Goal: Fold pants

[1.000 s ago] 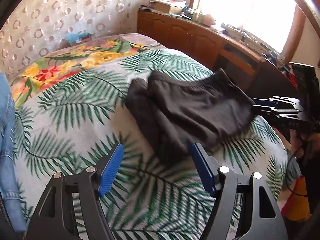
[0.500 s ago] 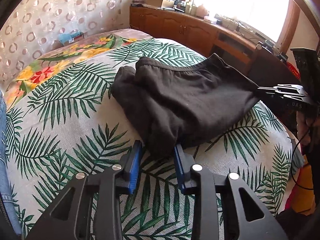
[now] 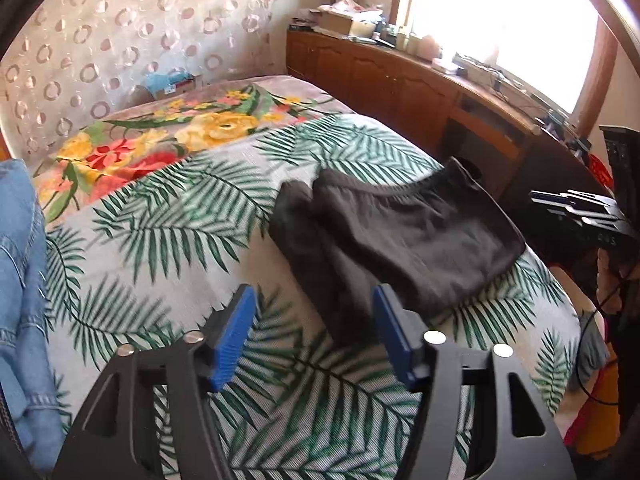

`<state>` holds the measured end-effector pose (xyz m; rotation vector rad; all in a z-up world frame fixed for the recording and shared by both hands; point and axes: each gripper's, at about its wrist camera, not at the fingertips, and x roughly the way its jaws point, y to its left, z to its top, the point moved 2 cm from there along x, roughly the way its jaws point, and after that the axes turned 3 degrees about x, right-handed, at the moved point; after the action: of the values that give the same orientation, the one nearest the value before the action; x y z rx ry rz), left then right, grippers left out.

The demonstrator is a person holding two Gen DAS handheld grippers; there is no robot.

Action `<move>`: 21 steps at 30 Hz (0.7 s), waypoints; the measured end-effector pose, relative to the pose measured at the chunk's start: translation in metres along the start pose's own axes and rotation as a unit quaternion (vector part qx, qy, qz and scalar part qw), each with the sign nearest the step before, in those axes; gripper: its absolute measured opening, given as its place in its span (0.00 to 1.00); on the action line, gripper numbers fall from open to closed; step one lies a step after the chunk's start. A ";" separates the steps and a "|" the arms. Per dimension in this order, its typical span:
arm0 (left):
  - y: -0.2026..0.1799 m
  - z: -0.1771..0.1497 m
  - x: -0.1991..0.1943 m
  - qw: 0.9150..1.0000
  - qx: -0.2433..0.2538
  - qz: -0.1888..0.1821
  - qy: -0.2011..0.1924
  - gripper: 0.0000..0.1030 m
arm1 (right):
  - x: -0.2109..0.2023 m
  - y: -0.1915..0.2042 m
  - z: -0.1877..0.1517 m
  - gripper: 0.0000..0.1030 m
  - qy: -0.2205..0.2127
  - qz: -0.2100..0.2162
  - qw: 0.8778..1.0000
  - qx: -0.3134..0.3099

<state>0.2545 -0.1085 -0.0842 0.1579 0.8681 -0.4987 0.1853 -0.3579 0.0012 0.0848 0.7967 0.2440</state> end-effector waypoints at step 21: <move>0.008 0.026 0.060 0.999 -0.010 0.009 0.038 0.80 | 0.064 -0.001 0.028 0.39 0.043 0.008 0.999 -0.002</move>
<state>0.3088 -0.1311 -0.1138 0.1674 0.9449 -0.4707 0.2484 -0.3423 -0.0238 0.0772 0.8806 0.2663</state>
